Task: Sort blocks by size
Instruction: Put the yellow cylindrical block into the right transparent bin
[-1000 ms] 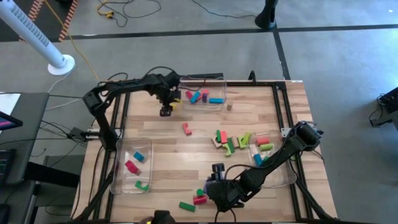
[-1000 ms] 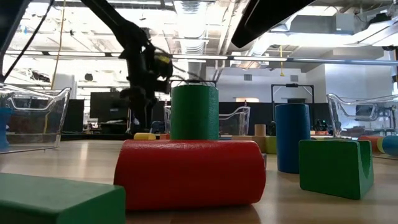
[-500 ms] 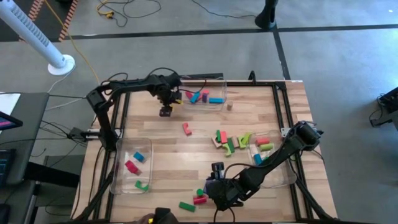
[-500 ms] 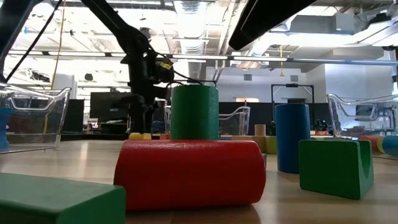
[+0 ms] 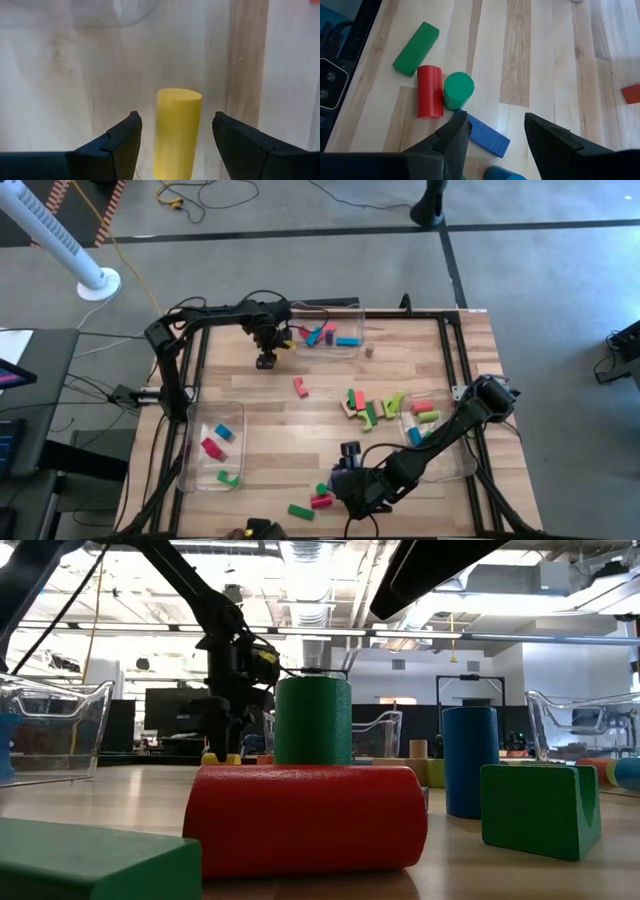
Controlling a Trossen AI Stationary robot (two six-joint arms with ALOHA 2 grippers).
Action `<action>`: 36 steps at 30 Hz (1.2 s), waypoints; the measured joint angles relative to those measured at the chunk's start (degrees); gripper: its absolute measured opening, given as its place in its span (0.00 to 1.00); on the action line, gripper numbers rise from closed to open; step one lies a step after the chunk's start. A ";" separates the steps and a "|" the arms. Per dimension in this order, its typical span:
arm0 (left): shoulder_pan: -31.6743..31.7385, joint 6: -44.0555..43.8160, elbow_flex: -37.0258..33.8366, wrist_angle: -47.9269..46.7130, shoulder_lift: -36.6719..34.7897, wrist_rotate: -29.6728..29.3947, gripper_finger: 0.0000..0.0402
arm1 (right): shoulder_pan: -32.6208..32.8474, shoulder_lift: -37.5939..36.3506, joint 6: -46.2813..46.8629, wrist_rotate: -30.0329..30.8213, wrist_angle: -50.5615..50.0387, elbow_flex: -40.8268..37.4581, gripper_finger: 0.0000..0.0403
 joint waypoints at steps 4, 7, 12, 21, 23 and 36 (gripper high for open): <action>-1.21 0.99 -0.10 0.21 0.66 -0.83 0.54 | 0.00 0.00 -0.02 0.00 -0.02 0.00 0.55; -2.08 1.88 0.47 -0.43 0.73 -1.58 0.47 | 0.00 0.00 -0.04 0.00 -0.11 0.00 0.55; -3.07 1.73 0.85 -1.19 1.06 -4.18 0.30 | -0.02 0.00 -0.02 0.00 -0.07 0.00 0.55; -3.61 1.73 0.85 -1.52 1.03 -4.92 0.31 | 0.39 0.00 -0.02 0.00 -0.02 0.00 0.55; -3.92 1.87 0.85 -1.69 1.03 -5.30 0.33 | 0.39 0.00 -0.02 0.02 -0.04 0.00 0.55; -6.20 2.05 1.05 -2.71 0.97 -8.11 0.30 | 0.28 0.00 -0.04 0.02 -0.04 0.00 0.55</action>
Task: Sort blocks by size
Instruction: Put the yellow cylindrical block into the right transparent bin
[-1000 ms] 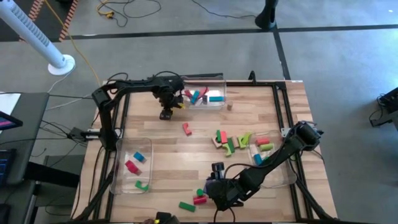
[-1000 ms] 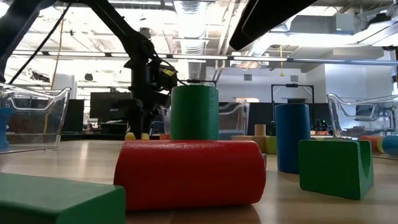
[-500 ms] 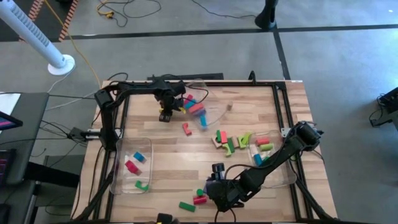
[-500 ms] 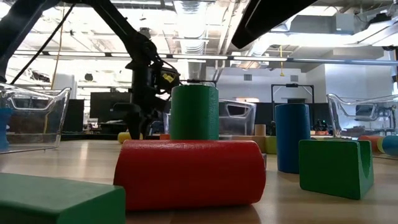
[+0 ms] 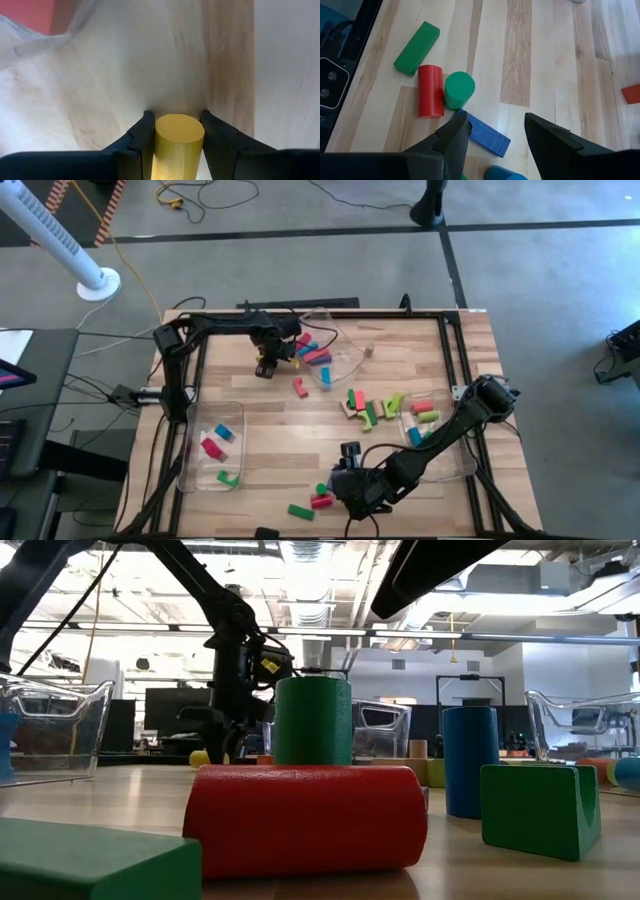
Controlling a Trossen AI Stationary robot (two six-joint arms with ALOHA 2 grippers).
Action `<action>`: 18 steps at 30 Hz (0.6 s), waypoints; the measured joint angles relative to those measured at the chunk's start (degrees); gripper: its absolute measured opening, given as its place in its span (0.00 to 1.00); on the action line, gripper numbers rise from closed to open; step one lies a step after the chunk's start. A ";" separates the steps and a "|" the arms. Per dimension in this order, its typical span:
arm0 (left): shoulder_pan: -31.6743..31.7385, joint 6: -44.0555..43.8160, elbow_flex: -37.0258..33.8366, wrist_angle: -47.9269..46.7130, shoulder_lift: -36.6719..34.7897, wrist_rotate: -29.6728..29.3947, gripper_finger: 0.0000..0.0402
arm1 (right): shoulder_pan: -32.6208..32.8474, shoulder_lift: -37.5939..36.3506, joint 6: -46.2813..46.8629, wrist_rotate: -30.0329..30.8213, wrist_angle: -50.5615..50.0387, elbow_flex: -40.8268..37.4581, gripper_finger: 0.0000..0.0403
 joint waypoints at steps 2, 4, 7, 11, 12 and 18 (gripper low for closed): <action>-0.25 -0.66 0.67 -2.46 0.13 -0.08 0.30 | 0.00 0.00 0.00 0.00 0.00 0.00 0.55; -0.53 -1.65 2.14 -4.70 0.17 0.01 0.30 | 0.00 0.00 0.00 0.00 0.00 0.00 0.55; -1.06 -3.10 5.20 -8.04 0.07 0.06 0.30 | 0.00 0.00 -0.01 0.00 -0.03 0.00 0.55; -2.31 -4.89 9.03 -13.18 -0.80 1.73 0.30 | 0.00 0.00 -0.04 0.04 -0.07 0.00 0.55; -2.92 -5.00 9.76 -13.22 -1.43 2.01 0.30 | 0.00 0.00 -0.06 0.04 -0.11 0.00 0.55; -6.53 -5.21 11.51 -12.72 -9.11 2.52 0.30 | 0.00 0.00 -0.04 0.13 -0.37 0.00 0.55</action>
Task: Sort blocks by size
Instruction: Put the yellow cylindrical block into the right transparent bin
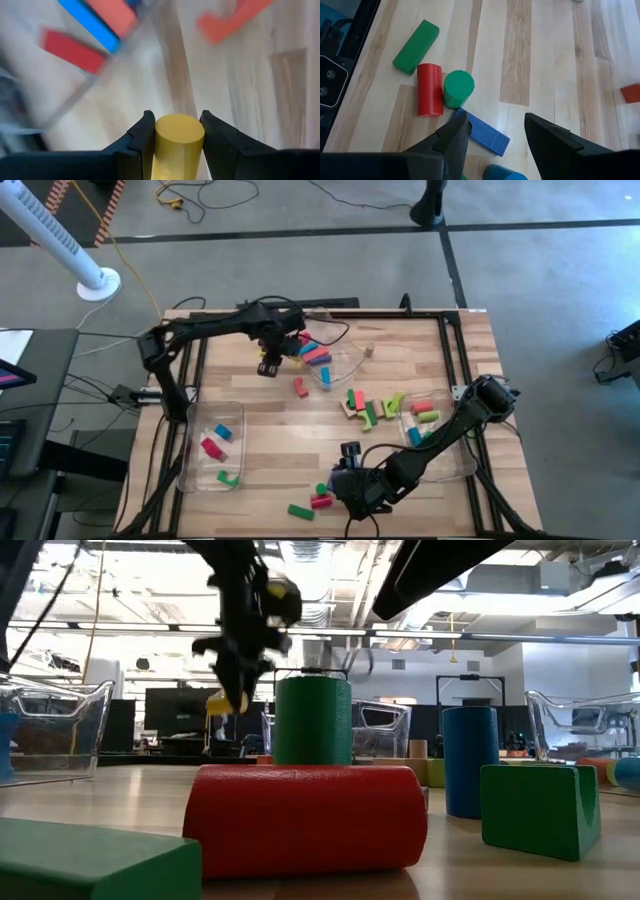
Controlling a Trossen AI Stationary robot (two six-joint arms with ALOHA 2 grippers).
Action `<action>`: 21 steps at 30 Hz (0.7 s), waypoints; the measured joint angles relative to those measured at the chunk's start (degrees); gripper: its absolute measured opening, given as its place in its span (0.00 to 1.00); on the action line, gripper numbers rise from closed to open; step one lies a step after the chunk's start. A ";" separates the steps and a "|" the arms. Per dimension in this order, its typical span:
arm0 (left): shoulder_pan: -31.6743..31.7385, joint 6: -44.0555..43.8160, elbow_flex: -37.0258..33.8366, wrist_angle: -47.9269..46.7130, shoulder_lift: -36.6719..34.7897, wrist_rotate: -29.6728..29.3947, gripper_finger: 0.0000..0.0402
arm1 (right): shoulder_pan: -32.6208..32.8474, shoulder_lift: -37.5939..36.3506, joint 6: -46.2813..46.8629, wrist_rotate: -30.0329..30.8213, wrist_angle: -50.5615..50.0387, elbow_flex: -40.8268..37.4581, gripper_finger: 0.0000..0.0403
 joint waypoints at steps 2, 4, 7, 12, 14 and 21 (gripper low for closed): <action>-1.25 -0.69 0.40 0.38 -3.39 0.29 0.30 | 0.00 0.00 -0.01 0.00 -0.15 0.00 0.55; -2.32 -1.90 0.40 0.97 -7.32 1.44 0.30 | 0.00 0.00 -0.03 0.04 -0.29 0.00 0.55; -4.26 -4.57 0.40 2.99 -13.55 4.27 0.30 | -0.29 0.00 -0.49 0.27 -0.46 0.00 0.55; -10.29 -8.90 0.40 8.76 -23.17 9.52 0.30 | -0.82 0.00 -0.89 0.79 -0.39 0.00 0.55; -13.73 -10.15 0.12 11.53 -26.49 10.74 0.30 | -1.17 0.00 -0.97 1.57 -0.38 0.00 0.55; -26.93 -12.73 -6.70 22.46 -34.91 9.46 0.30 | -2.40 0.00 -1.03 2.89 0.27 0.00 0.55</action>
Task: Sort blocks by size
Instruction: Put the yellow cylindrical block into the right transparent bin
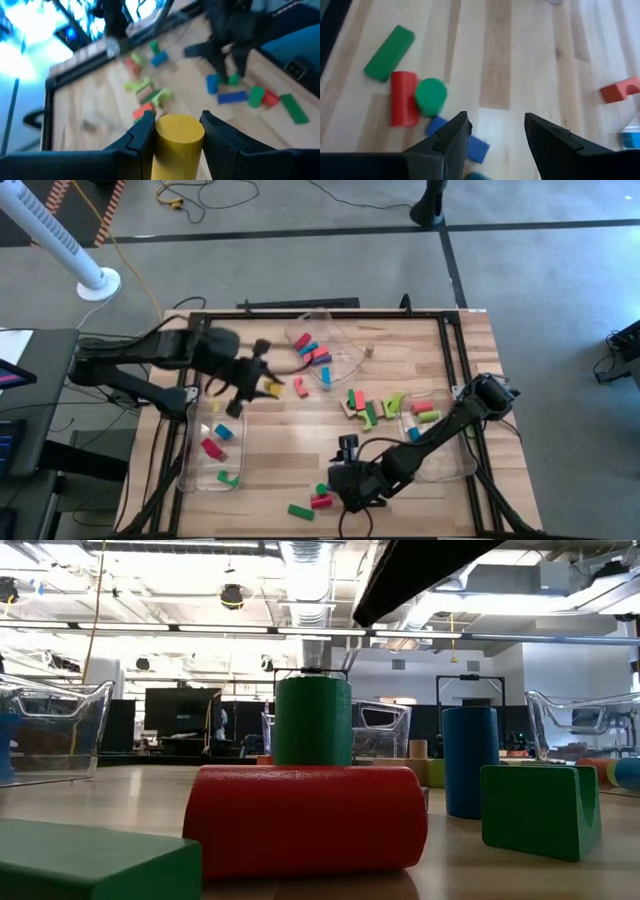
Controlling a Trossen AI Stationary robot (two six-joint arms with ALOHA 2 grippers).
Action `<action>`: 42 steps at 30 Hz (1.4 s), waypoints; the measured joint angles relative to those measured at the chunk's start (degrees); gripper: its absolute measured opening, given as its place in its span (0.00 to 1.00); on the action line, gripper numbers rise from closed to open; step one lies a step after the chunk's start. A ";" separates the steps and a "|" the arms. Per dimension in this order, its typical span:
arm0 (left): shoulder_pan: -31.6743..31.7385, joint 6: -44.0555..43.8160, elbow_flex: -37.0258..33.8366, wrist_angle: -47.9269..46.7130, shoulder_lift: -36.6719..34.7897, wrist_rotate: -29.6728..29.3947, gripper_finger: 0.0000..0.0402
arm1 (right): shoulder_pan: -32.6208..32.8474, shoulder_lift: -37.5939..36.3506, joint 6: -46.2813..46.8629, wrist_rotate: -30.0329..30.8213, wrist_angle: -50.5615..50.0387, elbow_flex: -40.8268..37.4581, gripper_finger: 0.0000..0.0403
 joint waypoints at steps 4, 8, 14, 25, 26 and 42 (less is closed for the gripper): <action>-6.14 -0.46 -6.44 6.74 -3.54 -3.37 0.30 | -0.76 0.00 -1.67 3.84 0.50 0.00 0.55; -10.61 -0.36 -14.98 16.64 -6.70 -5.61 0.31 | -1.77 0.00 -3.28 6.24 2.01 0.00 0.55; -14.20 1.88 -28.64 37.86 -11.07 -8.15 0.31 | -2.93 0.00 -5.94 6.23 7.08 0.00 0.55; -18.59 2.12 -42.60 65.78 -13.05 -5.15 0.31 | -4.43 -0.02 -11.43 12.48 13.98 0.00 0.55; -18.93 2.12 -43.38 67.26 -12.95 -5.11 0.31 | -4.45 -0.02 -13.01 13.07 15.98 0.00 0.55; -22.74 0.15 -50.19 83.75 -8.98 -3.74 0.31 | -5.62 -0.09 -28.12 15.41 39.23 0.00 0.55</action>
